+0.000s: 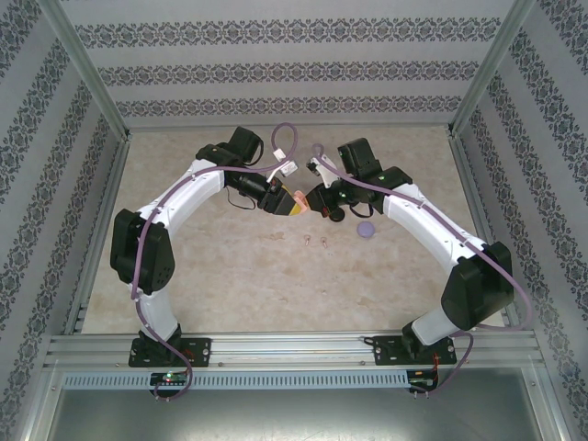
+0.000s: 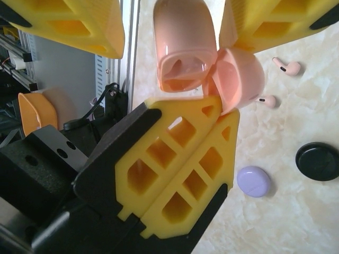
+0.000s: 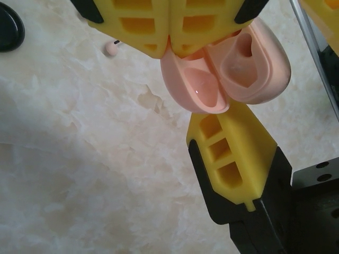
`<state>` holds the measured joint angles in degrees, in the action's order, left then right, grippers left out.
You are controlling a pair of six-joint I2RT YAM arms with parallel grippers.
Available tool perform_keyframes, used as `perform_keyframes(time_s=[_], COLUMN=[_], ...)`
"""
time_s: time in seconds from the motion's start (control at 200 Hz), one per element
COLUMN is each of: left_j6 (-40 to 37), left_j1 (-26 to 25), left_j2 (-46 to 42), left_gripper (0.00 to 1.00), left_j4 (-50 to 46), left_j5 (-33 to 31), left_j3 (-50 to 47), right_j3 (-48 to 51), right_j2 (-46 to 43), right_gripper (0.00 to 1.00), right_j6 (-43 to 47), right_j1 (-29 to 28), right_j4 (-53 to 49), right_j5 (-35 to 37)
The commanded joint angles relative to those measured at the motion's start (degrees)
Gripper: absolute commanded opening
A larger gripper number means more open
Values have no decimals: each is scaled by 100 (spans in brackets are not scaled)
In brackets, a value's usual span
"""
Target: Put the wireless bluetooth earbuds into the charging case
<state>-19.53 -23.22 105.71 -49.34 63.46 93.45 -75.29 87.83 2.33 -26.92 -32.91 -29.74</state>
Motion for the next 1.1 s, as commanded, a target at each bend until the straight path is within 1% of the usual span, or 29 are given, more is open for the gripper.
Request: perform_keyframes(time_s=[0.0,0.07,0.205,0.32,0.445,0.475,0.505,0.53,0.614,0.644,0.764,0.829,0.954,1.094], left_j6=[-112,-121,-126,-164,-174,-158,-112,-61,248,424,1162,1462,1935,2419], left_j1=[-11,-16,-16,-16,-16,-16,-19,-16,31,68,365,523,700,697], left_j2=[118,140,175,190,201,191,186,165,18,-71,-514,-809,-1441,-2087], left_gripper=[47,44,35,24,9,5,2,0,0,0,0,0,0,0], left_j4=[4,-4,-7,-48,-50,-12,64,150,698,991,2199,2736,3775,4998], left_j5=[232,244,290,333,418,421,423,409,328,287,101,-67,-598,-1364], left_j3=[14,22,24,29,-2,-21,-47,-81,-333,-469,-1075,-1371,-1967,-2663], right_j3=[-179,-188,-188,-179,-175,-164,-145,-131,-39,30,534,803,1202,1448], right_j2=[85,104,121,114,70,40,-3,-46,-252,-363,-974,-1285,-1579,-1479], right_gripper=[0,0,0,0,0,7,20,28,47,51,57,61,64,65], right_j6=[19,7,6,-7,-104,-168,-240,-303,-539,-632,-1035,-1247,-1799,-2577], right_j1=[-77,-85,-90,-85,-79,-72,-62,-39,87,156,450,519,512,285], right_j4=[39,38,47,72,148,189,245,265,317,341,476,450,288,280], right_j5=[3,12,38,78,143,166,209,246,246,204,-43,-3,422,1057])
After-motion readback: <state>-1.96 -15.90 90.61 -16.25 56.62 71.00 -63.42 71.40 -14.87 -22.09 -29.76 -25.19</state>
